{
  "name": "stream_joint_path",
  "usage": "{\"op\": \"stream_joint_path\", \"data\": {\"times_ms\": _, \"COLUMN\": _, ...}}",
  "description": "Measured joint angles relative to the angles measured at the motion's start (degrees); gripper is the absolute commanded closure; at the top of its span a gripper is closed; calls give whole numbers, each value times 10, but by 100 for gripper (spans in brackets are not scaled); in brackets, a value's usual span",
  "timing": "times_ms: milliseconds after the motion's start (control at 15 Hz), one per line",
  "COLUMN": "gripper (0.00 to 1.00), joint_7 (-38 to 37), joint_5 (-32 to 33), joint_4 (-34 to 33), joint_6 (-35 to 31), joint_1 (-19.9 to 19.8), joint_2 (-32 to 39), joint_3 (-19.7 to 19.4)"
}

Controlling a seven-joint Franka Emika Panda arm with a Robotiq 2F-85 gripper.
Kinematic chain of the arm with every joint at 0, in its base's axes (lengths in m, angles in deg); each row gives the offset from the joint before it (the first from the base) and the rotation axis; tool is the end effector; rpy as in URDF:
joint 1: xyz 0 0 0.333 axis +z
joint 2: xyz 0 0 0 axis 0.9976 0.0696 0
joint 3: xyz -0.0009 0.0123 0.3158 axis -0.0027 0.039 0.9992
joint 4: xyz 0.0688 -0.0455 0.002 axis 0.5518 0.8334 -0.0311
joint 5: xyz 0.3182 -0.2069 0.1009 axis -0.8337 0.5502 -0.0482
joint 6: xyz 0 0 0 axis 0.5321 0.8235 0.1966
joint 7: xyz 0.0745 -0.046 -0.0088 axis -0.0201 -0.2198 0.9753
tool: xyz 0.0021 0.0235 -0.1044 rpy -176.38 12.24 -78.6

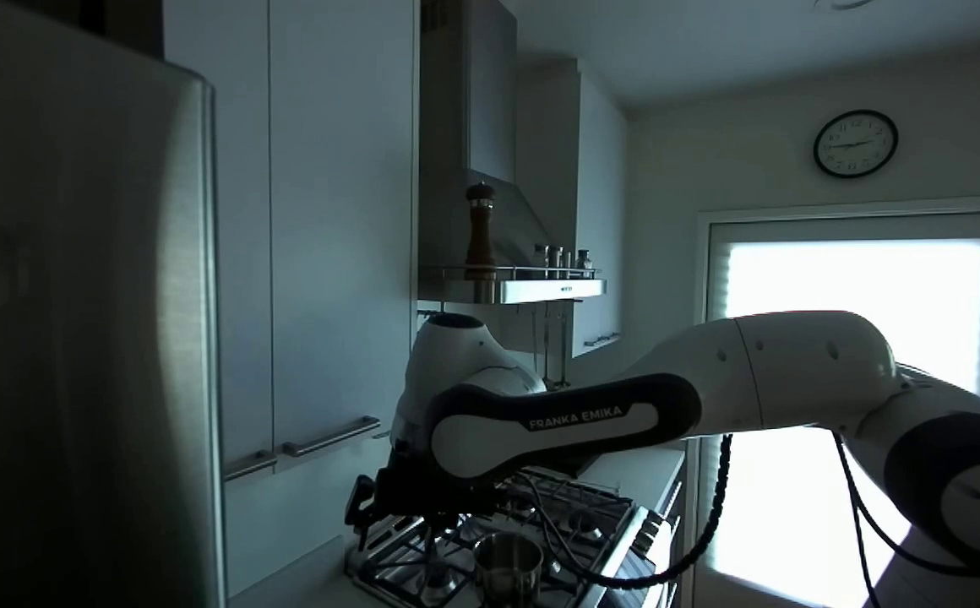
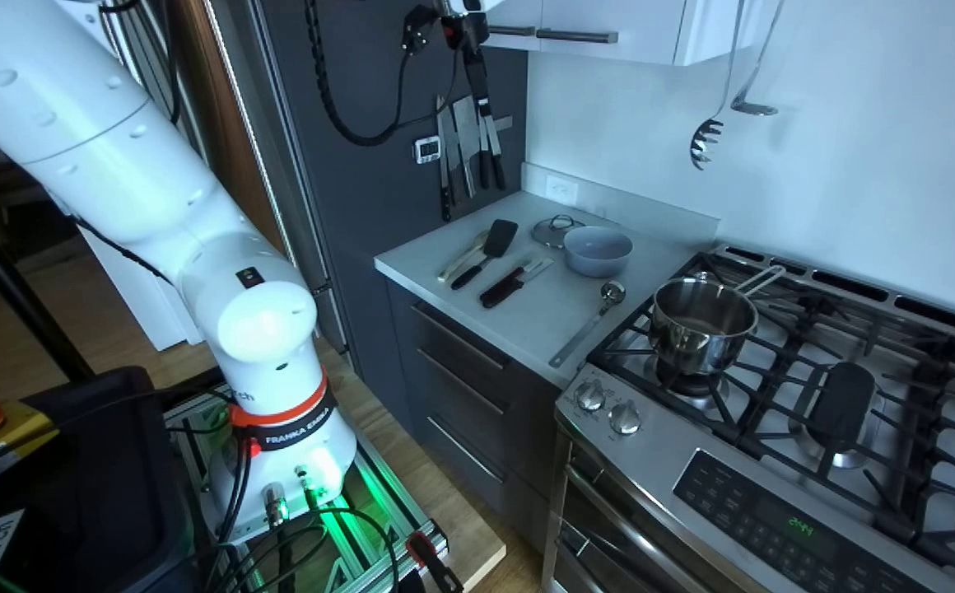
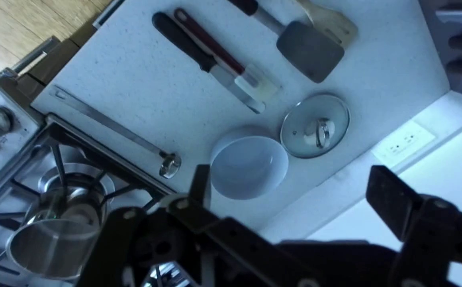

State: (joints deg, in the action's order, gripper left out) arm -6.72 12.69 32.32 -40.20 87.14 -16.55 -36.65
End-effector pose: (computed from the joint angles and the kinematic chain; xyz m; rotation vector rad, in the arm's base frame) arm 0.4648 0.1581 0.5804 -2.8338 0.9363 -0.4726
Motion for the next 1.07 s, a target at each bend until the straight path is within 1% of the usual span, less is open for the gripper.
{"op": "stream_joint_path", "data": {"times_ms": 267, "gripper": 0, "joint_7": -10, "joint_5": 11, "joint_4": -6, "joint_6": -6, "joint_1": 1, "joint_2": 5, "joint_3": 2}}
{"op": "stream_joint_path", "data": {"times_ms": 400, "gripper": 0, "joint_7": -6, "joint_5": 2, "joint_4": -4, "joint_6": -9, "joint_1": 8, "joint_2": 5, "joint_3": -2}}
{"op": "stream_joint_path", "data": {"times_ms": 467, "gripper": 0, "joint_7": -14, "joint_5": -3, "joint_4": -3, "joint_6": -21, "joint_1": 9, "joint_2": 6, "joint_3": -4}}
{"op": "stream_joint_path", "data": {"times_ms": 600, "gripper": 0, "joint_7": -37, "joint_5": -12, "joint_4": -3, "joint_6": -70, "joint_1": 8, "joint_2": 14, "joint_3": -10}}
{"op": "stream_joint_path", "data": {"times_ms": 800, "gripper": 0, "joint_7": -59, "joint_5": -31, "joint_4": -3, "joint_6": -179, "joint_1": 7, "joint_2": 37, "joint_3": -22}}
{"op": "stream_joint_path", "data": {"times_ms": 1067, "gripper": 0, "joint_7": -64, "joint_5": -51, "joint_4": -9, "joint_6": -290, "joint_1": 7, "joint_2": 71, "joint_3": -37}}
